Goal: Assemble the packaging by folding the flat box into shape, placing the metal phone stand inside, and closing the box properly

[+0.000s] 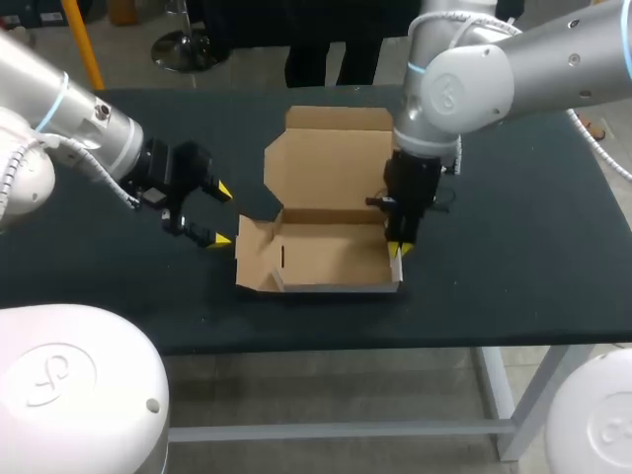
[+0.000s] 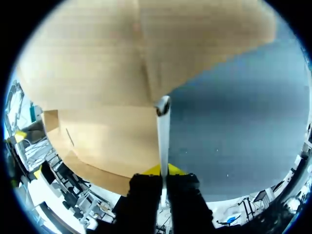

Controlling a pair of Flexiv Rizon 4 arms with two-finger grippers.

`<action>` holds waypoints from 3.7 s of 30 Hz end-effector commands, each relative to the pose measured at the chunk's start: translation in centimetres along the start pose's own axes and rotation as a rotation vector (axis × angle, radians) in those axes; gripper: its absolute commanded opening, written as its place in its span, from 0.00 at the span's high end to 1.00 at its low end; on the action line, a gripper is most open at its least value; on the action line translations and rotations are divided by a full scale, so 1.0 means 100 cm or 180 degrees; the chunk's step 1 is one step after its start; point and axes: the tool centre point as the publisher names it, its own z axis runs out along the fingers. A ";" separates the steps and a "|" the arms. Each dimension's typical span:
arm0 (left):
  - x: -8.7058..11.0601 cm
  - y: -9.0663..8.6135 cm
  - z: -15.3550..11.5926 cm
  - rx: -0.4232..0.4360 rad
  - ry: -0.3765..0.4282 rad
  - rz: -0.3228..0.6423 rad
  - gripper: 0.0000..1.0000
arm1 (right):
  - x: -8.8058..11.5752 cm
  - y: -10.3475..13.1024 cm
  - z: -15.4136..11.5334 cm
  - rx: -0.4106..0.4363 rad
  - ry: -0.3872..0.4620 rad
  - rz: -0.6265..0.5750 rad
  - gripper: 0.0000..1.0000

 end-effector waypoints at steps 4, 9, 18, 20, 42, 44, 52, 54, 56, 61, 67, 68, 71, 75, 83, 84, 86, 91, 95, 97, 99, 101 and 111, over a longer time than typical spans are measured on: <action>-0.003 -0.002 0.000 -0.0034 0.0027 -0.0004 0.00 | -0.010 0.003 -0.004 0.0285 0.0130 0.0059 1.00; -0.003 -0.002 0.000 -0.0034 0.0027 -0.0004 0.00 | -0.011 0.003 -0.006 0.0288 0.0144 0.0048 1.00; -0.003 -0.002 0.000 -0.0034 0.0027 -0.0004 0.00 | -0.011 0.003 -0.006 0.0288 0.0144 0.0048 1.00; -0.003 -0.002 0.000 -0.0034 0.0027 -0.0004 0.00 | -0.008 0.006 -0.003 0.0333 0.0024 0.0142 1.00; -0.003 -0.002 0.000 -0.0034 0.0027 -0.0004 0.00 | -0.005 0.007 0.011 0.0564 -0.0233 0.0136 1.00; -0.003 -0.002 0.000 -0.0034 0.0027 -0.0004 0.00 | -0.005 0.008 0.013 0.0550 -0.0241 0.0137 1.00; -0.003 -0.002 0.000 -0.0034 0.0027 -0.0004 0.00 | -0.007 0.008 0.019 0.0480 -0.0247 0.0168 0.93; -0.003 -0.002 0.000 -0.0034 0.0027 -0.0004 0.00 | -0.007 0.007 0.019 0.0443 -0.0249 0.0175 0.91; -0.003 -0.002 0.000 -0.0034 0.0027 -0.0004 0.00 | -0.008 0.007 0.020 0.0396 -0.0246 0.0177 0.89; -0.003 -0.002 0.000 -0.0034 0.0027 -0.0004 0.00 | -0.009 0.006 0.020 0.0267 -0.0222 0.0206 0.86; -0.003 -0.002 0.000 -0.0034 0.0027 -0.0004 0.00 | -0.012 0.006 0.022 0.0129 -0.0194 0.0242 0.87; -0.003 -0.002 0.000 -0.0034 0.0027 -0.0004 0.00 | -0.012 0.006 0.022 0.0096 -0.0191 0.0249 0.88; -0.003 -0.002 0.000 -0.0034 0.0027 -0.0004 0.00 | -0.012 0.007 0.022 -0.0010 -0.0198 0.0263 0.90; -0.003 -0.002 0.000 -0.0034 0.0027 -0.0004 0.00 | -0.012 0.007 0.022 -0.0161 -0.0202 0.0247 0.90; -0.003 -0.002 0.000 -0.0034 0.0027 -0.0004 0.00 | -0.009 0.011 0.024 -0.0416 -0.0298 0.0281 0.84; -0.003 -0.002 0.000 -0.0034 0.0027 -0.0004 0.00 | -0.008 0.012 0.024 -0.0440 -0.0303 0.0282 0.83; -0.003 -0.002 0.000 -0.0034 0.0027 -0.0004 0.00 | -0.008 0.013 0.024 -0.0514 -0.0334 0.0313 0.84; -0.003 -0.002 0.000 -0.0034 0.0027 -0.0004 0.00 | -0.007 0.016 0.025 -0.0665 -0.0379 0.0340 0.84; -0.003 -0.002 0.000 -0.0034 0.0027 -0.0004 0.00 | -0.007 0.018 0.026 -0.0783 -0.0403 0.0341 0.84; -0.003 -0.002 0.000 -0.0034 0.0027 -0.0004 0.00 | -0.008 0.019 0.028 -0.0789 -0.0408 0.0340 0.84; -0.003 -0.002 0.000 -0.0034 0.0027 -0.0004 0.00 | -0.008 0.020 0.028 -0.0791 -0.0411 0.0338 0.84; -0.003 -0.002 0.000 -0.0034 0.0027 -0.0004 0.00 | -0.008 0.021 0.029 -0.0805 -0.0413 0.0336 0.84; -0.003 -0.002 0.000 -0.0034 0.0027 -0.0004 0.00 | -0.008 0.023 0.031 -0.0868 -0.0438 0.0355 1.00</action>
